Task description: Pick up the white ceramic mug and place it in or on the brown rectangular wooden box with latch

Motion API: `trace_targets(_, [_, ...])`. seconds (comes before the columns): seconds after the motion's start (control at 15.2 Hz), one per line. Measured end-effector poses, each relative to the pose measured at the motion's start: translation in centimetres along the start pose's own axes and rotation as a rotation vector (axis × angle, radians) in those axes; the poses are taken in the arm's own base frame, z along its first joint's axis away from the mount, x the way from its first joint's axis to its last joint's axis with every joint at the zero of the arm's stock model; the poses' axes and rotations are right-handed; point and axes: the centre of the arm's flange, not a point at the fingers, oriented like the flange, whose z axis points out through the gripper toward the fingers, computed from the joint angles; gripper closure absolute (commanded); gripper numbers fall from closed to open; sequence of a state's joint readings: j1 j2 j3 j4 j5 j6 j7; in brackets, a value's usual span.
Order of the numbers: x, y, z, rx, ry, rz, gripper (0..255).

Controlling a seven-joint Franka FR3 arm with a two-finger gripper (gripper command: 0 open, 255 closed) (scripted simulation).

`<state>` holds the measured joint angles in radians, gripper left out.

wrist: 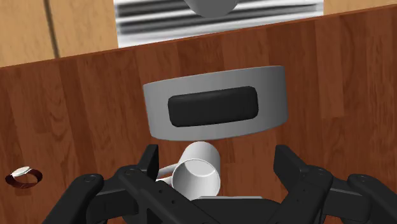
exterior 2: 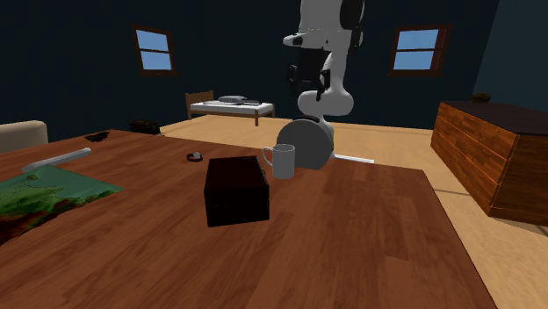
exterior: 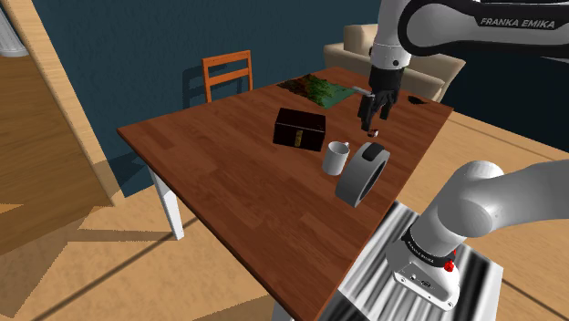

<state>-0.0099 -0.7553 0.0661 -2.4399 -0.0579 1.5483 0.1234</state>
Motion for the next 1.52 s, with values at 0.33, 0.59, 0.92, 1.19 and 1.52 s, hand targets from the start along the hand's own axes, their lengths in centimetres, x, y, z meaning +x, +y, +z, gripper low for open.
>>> trace_targets(0.33, [2.5,-0.2,3.3,0.008,-0.006,-0.09,0])
trace_targets(0.59, [5.9,-0.3,7.2,0.018,-0.011,-0.21,0])
trace_targets(0.92, [10.1,-1.4,12.4,0.03,-0.016,-0.362,0])
trace_targets(1.19, [10.9,-1.4,15.1,0.034,-0.016,-0.405,0])
trace_targets(1.52, [10.8,-1.6,17.7,0.034,-0.016,-0.408,0])
